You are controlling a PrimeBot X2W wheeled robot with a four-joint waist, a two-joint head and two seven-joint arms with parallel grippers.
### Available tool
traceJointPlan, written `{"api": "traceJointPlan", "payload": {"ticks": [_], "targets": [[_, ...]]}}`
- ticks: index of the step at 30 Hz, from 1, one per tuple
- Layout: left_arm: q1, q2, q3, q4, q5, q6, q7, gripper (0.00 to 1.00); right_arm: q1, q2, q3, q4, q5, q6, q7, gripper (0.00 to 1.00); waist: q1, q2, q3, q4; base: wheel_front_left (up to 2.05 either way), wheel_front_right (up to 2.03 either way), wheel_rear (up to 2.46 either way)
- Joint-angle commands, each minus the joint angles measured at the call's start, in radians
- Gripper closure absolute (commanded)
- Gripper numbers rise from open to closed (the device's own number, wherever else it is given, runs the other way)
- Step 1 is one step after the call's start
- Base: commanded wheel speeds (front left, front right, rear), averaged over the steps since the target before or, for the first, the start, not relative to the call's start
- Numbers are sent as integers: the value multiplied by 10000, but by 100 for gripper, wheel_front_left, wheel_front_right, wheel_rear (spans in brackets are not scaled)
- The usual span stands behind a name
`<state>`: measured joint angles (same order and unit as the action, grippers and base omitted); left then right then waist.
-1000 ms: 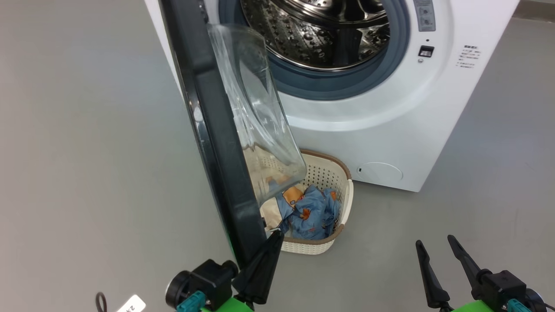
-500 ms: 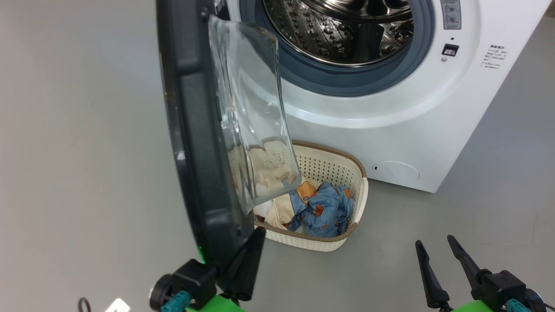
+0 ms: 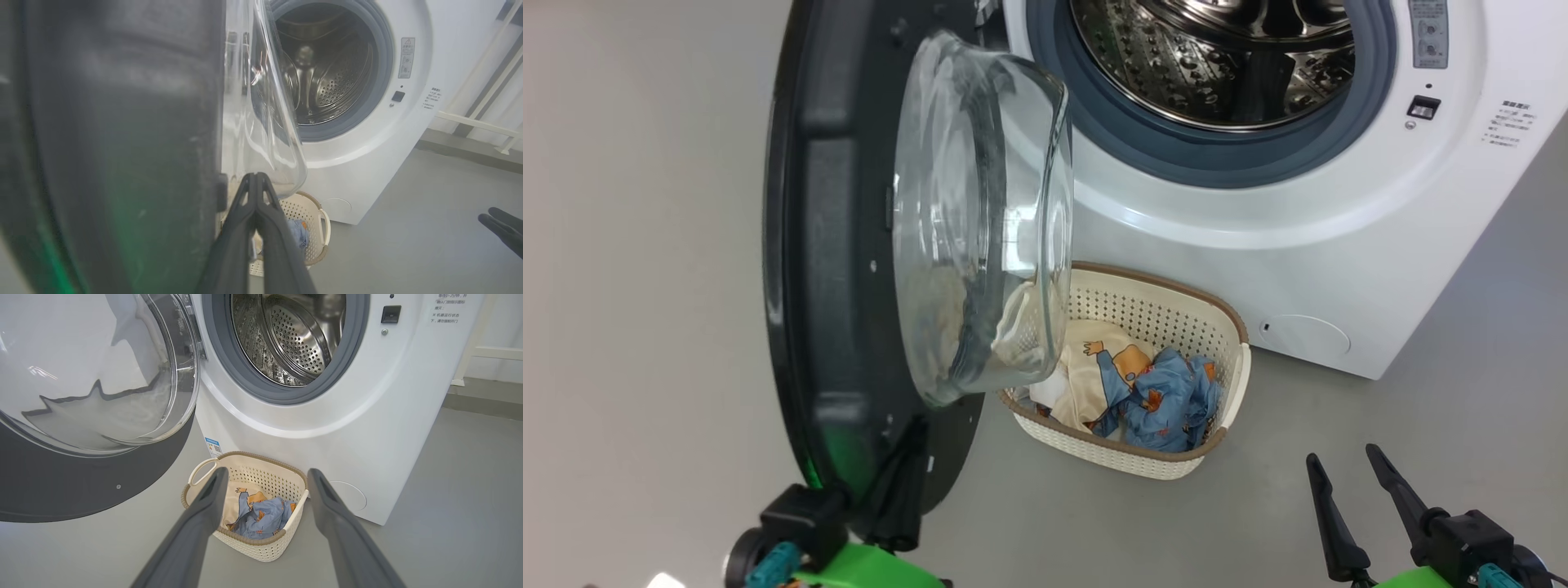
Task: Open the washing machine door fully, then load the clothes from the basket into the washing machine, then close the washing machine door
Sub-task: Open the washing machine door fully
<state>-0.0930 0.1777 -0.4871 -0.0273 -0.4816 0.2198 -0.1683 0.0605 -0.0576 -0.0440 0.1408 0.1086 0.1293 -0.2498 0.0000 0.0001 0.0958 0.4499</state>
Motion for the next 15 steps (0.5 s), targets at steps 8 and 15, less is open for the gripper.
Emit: {"api": "traceJointPlan", "payload": {"ticks": [8, 15], "targets": [[-385, 858, 1479, 290, -380, 168, -410, 100, -230, -140, 362, -181, 104, 14, -120, 0, 0, -1, 22, 120, 0, 0, 0], [-769, 1150, 1992, 803, -551, 113, -524, 100, -270, -297, 433, -175, 84, 14, -120, 0, 0, -1, 137, 17, 0, 0, 0]]}}
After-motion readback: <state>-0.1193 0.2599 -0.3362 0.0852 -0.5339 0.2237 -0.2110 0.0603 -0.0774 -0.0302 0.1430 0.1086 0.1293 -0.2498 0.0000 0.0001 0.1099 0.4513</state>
